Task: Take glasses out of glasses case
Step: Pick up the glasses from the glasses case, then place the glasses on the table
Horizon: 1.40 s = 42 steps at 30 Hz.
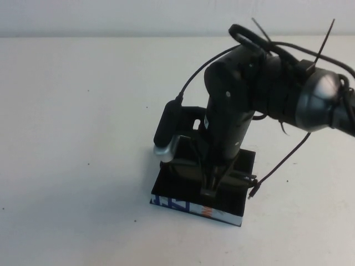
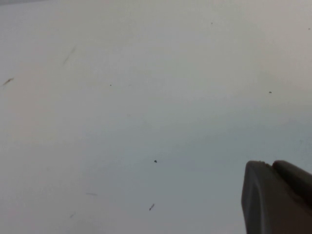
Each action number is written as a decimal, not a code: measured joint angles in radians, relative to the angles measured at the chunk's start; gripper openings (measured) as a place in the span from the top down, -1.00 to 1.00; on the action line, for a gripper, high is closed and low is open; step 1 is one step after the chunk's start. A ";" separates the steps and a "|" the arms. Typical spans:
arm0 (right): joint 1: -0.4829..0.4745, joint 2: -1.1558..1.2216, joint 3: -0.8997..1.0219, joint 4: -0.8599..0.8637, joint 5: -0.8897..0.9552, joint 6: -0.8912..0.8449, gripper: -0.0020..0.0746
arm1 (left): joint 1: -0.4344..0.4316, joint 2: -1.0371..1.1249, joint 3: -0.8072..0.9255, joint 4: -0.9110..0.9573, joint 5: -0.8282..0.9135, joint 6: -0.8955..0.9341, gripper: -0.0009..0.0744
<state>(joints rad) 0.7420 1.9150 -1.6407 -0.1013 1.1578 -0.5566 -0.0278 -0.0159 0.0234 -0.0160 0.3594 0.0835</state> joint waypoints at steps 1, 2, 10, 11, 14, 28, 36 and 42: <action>0.000 -0.015 0.000 0.000 0.009 0.000 0.92 | 0.000 0.000 0.000 0.000 0.000 0.000 0.99; 0.000 -0.034 0.000 0.000 0.018 0.000 0.92 | 0.000 0.000 0.000 0.000 0.000 0.000 0.99; 0.000 -0.162 0.000 0.031 0.069 0.027 0.92 | 0.000 0.000 0.000 0.000 0.000 0.000 0.99; 0.000 -0.172 0.000 0.043 0.071 0.035 0.92 | 0.000 0.000 0.000 0.000 0.000 0.000 0.99; 0.000 -0.193 0.000 0.077 0.072 0.049 0.92 | 0.000 0.000 0.000 0.000 0.000 0.000 0.99; 0.039 -0.220 0.058 0.161 0.077 0.080 0.92 | 0.000 0.000 0.000 0.000 0.000 0.000 0.99; 0.132 -0.243 0.205 0.182 0.075 0.123 0.92 | 0.000 0.000 0.000 0.000 0.000 0.000 0.99; 0.194 -0.245 0.343 0.200 -0.071 0.147 0.92 | 0.000 0.000 0.000 0.000 0.000 0.000 0.99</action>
<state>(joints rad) 0.9359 1.6700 -1.2972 0.0991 1.0868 -0.4095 -0.0278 -0.0159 0.0234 -0.0160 0.3594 0.0835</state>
